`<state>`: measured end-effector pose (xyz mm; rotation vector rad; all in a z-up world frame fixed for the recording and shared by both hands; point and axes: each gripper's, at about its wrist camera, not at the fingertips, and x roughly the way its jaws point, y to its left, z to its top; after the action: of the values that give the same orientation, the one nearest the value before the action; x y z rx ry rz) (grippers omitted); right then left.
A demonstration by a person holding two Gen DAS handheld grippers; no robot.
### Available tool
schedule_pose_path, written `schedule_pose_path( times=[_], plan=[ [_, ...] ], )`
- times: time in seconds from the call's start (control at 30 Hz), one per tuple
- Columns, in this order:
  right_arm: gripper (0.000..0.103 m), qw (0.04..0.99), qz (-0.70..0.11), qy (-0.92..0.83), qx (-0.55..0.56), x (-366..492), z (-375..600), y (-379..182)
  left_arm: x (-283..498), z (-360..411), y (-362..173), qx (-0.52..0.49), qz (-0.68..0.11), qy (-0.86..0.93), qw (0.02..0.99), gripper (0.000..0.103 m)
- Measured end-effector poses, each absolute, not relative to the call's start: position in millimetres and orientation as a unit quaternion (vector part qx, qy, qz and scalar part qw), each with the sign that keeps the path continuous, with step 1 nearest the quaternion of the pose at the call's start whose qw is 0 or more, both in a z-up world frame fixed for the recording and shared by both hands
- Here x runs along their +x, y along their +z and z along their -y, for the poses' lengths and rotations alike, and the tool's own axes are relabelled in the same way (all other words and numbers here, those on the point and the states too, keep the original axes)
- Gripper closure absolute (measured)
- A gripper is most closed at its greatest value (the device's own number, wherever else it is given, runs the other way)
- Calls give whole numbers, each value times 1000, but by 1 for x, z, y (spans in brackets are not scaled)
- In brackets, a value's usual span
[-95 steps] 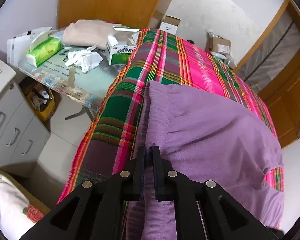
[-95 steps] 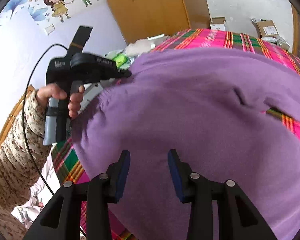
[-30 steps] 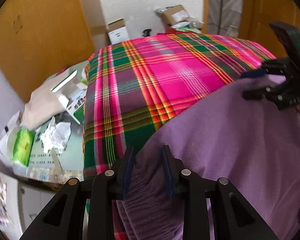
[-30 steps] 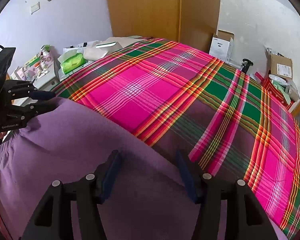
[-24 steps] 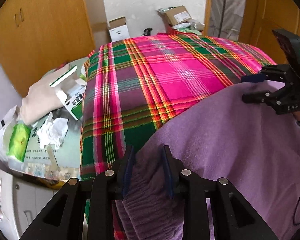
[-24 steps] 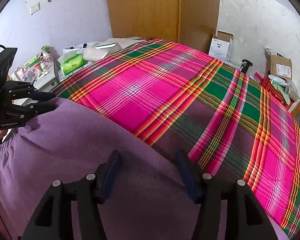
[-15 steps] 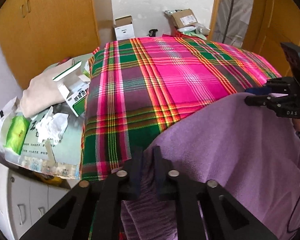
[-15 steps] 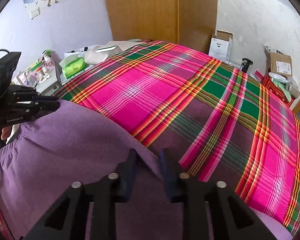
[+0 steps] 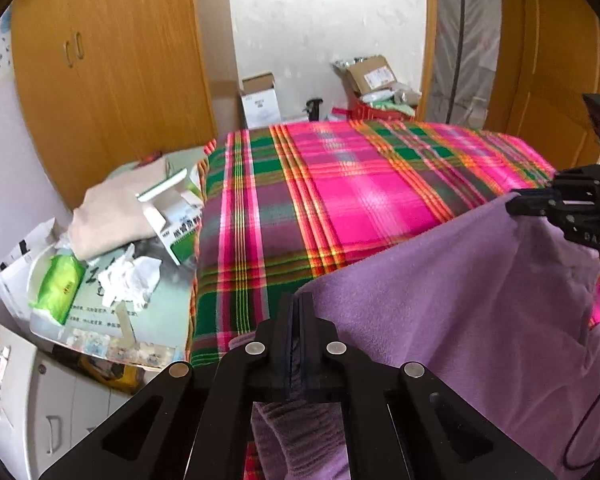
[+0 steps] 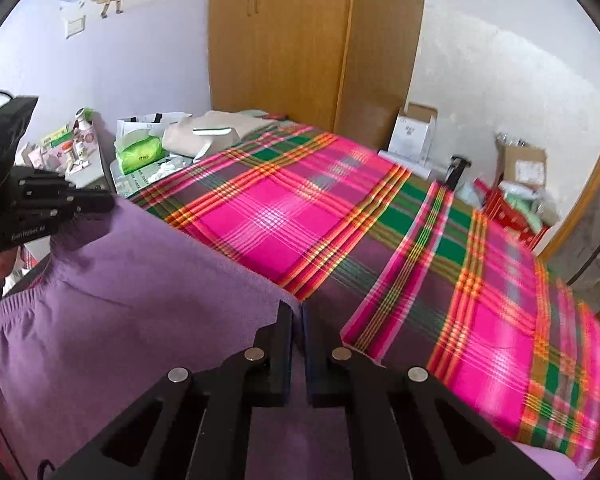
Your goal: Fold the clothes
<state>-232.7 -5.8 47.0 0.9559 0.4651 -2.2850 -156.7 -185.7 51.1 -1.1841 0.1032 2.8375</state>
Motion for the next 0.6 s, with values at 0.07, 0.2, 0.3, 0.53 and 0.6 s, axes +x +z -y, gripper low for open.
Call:
schedule_pose_path(
  times=[0.07,0.2,0.3,0.53,0.6],
  plan=[
    [98,301,-170,-869,354,-217,4,57,-149,184,57,-377,-33,925,32,101],
    [98,296,-173,-879,330,-184,5,75,-132,183,69,-363,-31,931,31,101],
    [99,293,-181,-882,320,-159,5,86,-115,182,79,-350,-35,935,31,101],
    [99,290,-186,-888,304,-107,6,102,-77,180,95,-328,-38,943,33,101],
    [99,290,-188,-890,299,-93,7,105,-64,180,98,-321,-39,946,33,101]
  ],
)
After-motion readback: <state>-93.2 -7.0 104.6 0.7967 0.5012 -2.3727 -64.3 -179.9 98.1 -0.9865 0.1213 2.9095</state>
